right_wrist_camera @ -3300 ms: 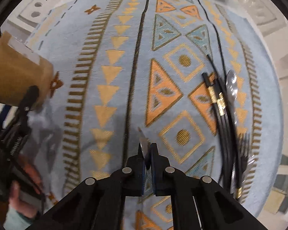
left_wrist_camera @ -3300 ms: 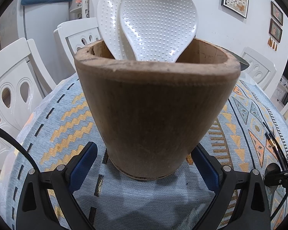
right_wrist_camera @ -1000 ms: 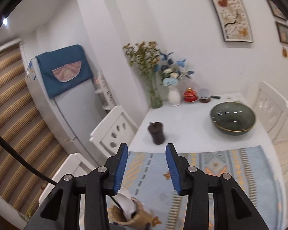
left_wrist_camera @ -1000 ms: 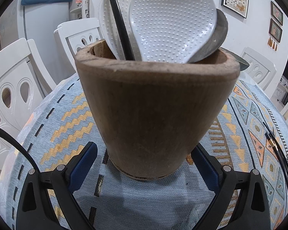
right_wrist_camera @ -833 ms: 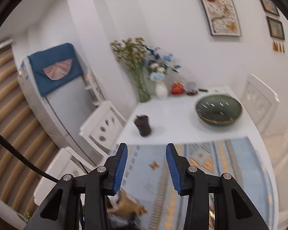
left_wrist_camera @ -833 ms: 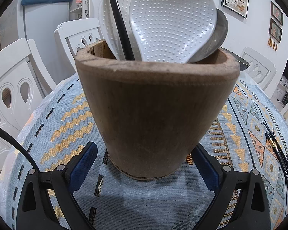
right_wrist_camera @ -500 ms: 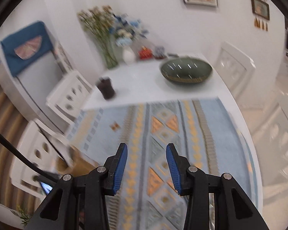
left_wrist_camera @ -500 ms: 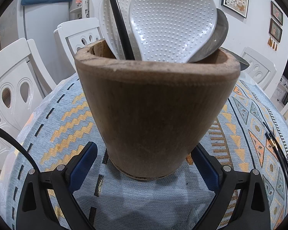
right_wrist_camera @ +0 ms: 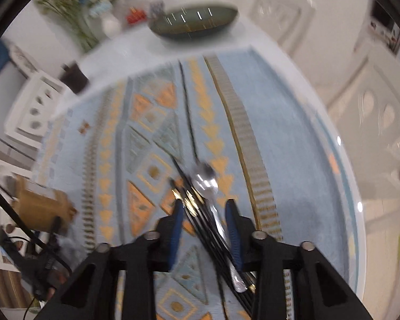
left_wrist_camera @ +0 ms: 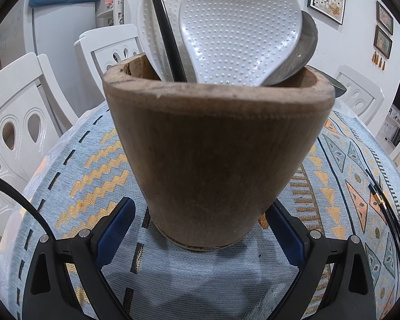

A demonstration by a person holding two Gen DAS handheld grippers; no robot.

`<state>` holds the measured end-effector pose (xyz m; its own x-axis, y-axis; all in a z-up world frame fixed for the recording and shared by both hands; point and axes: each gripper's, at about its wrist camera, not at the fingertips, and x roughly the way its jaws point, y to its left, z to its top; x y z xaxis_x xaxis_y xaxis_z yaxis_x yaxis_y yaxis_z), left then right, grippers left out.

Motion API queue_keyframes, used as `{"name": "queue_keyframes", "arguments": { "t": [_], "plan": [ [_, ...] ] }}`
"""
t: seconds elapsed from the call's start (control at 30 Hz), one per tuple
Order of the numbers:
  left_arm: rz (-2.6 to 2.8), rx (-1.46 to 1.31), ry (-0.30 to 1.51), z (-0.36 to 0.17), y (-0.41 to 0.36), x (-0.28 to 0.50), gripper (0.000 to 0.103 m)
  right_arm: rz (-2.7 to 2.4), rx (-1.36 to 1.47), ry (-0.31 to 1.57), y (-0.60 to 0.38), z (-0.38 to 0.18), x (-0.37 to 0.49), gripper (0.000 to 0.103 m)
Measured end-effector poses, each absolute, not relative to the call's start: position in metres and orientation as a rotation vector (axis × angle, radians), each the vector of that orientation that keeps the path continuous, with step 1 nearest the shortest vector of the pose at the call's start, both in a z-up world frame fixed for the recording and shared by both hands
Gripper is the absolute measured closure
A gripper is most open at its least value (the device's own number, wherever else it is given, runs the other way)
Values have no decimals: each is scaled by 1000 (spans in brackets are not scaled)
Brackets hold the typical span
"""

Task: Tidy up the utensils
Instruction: 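Grasp one black chopstick with the right tool, then lift the black chopstick with the right tool and carry it over the cup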

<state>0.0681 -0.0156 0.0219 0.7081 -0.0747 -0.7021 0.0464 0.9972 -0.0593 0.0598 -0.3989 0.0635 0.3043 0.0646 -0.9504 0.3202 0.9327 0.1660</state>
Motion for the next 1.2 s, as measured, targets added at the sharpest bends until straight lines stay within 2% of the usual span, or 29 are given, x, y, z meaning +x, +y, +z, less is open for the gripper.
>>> {"name": "queue_keyframes", "arguments": {
  "t": [0.17, 0.5, 0.57, 0.7, 1.2],
  "plan": [
    [-67, -38, 782, 22, -16, 68, 4, -133, 351, 1335, -395, 35, 68, 83],
    [-67, -38, 782, 22, -16, 68, 4, -113, 215, 1386, -376, 14, 93, 85],
    [-67, -37, 782, 22, -16, 68, 4, -117, 170, 1375, -373, 17, 93, 94],
    [-67, -37, 782, 22, -16, 68, 4, -97, 147, 1339, -366, 28, 88, 99],
    [-67, -37, 782, 22, -16, 69, 4, -68, 143, 1126, -349, 94, 61, 99]
  ]
}}
